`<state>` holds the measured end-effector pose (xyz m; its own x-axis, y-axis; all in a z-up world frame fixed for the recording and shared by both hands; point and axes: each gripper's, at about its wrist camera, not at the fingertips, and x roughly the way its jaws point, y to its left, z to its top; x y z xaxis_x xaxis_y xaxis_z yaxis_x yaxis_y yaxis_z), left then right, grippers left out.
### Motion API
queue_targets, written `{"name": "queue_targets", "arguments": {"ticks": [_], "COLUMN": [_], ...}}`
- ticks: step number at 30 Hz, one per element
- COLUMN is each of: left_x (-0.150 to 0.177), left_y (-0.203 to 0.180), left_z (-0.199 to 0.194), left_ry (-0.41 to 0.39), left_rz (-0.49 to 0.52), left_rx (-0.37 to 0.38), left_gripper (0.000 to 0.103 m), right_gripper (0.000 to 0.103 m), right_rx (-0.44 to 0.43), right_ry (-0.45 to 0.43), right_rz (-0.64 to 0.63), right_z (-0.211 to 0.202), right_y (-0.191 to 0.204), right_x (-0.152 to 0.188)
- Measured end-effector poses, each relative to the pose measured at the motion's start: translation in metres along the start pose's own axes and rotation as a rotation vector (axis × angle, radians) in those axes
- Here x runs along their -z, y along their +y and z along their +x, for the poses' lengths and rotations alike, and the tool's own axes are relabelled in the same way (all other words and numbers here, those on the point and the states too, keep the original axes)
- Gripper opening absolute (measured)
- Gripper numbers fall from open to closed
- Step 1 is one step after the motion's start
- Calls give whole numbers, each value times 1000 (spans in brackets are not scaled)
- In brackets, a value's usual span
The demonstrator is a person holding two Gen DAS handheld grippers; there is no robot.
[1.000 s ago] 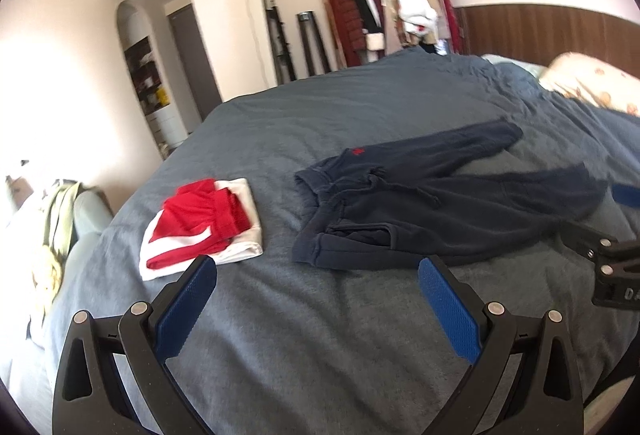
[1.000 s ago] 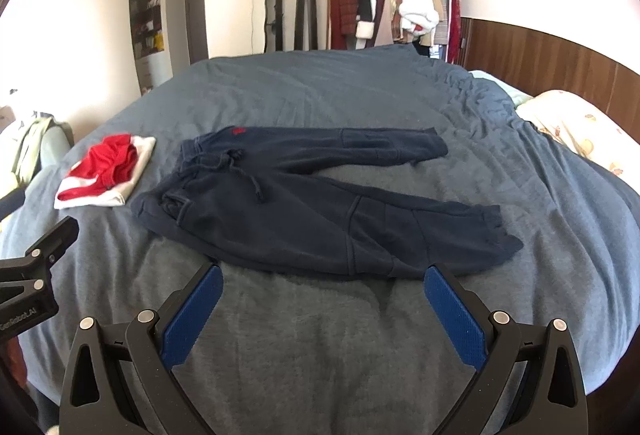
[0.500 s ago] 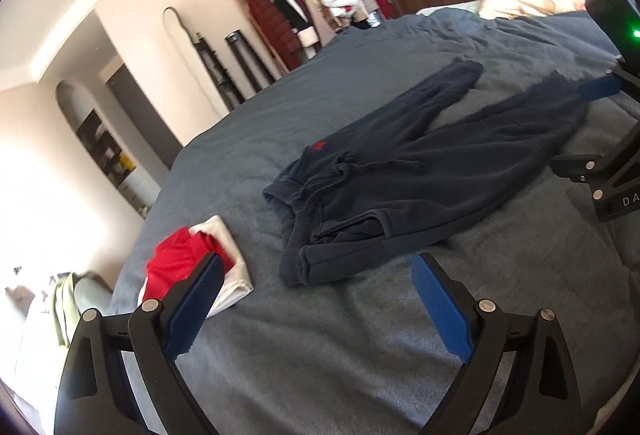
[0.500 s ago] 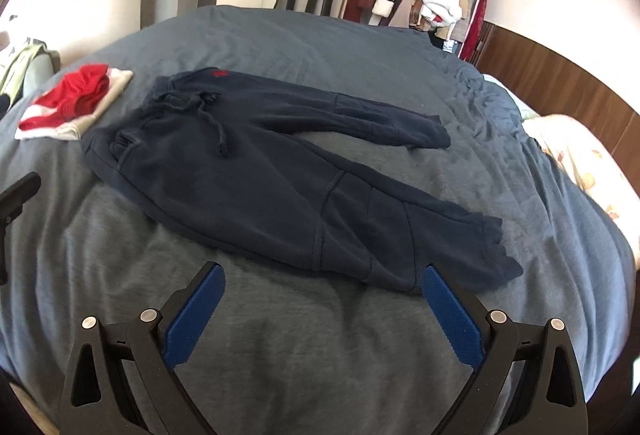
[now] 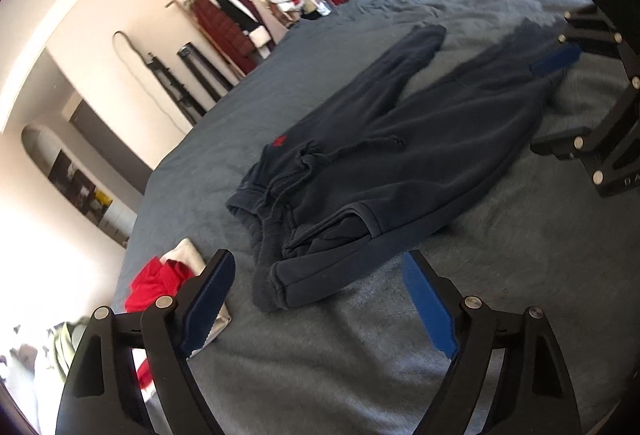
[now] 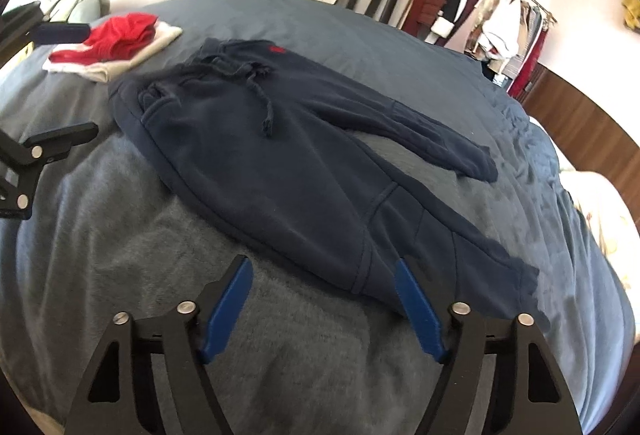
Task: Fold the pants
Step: 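Move the left tool to the waistband while the right tool reaches the cuffs, then grasp the waistband with the left tool while the right tool grasps the cuffs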
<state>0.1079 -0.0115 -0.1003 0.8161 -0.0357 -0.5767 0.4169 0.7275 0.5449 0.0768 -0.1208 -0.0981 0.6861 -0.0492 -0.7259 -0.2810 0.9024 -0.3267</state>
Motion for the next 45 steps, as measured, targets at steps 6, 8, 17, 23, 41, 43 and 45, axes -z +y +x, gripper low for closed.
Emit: {"name": "queue_targets", "arguments": {"ticks": [6, 8, 17, 23, 41, 43, 45], "left_x": [4, 6, 6, 3, 2, 1, 0], "left_y": [0, 1, -1, 2, 19, 19, 22], "left_z": [22, 27, 43, 52, 59, 59, 57], "left_ry": [31, 49, 66, 86, 170, 175, 176], "left_rz": [50, 55, 68, 47, -112, -130, -159], "left_rx": [35, 43, 56, 65, 90, 79, 69], "left_gripper": [86, 86, 81, 74, 17, 16, 15], "right_gripper": [65, 65, 65, 65, 18, 16, 15], "right_rx": [-13, -18, 28, 87, 67, 56, 50], "right_ry": [44, 58, 51, 37, 36, 36, 22], "right_rz": [10, 24, -15, 0, 85, 115, 150], "right_z": [15, 17, 24, 29, 22, 21, 19], "right_y": [1, -1, 6, -8, -29, -35, -40], "right_x": [2, 4, 2, -4, 4, 2, 0]}}
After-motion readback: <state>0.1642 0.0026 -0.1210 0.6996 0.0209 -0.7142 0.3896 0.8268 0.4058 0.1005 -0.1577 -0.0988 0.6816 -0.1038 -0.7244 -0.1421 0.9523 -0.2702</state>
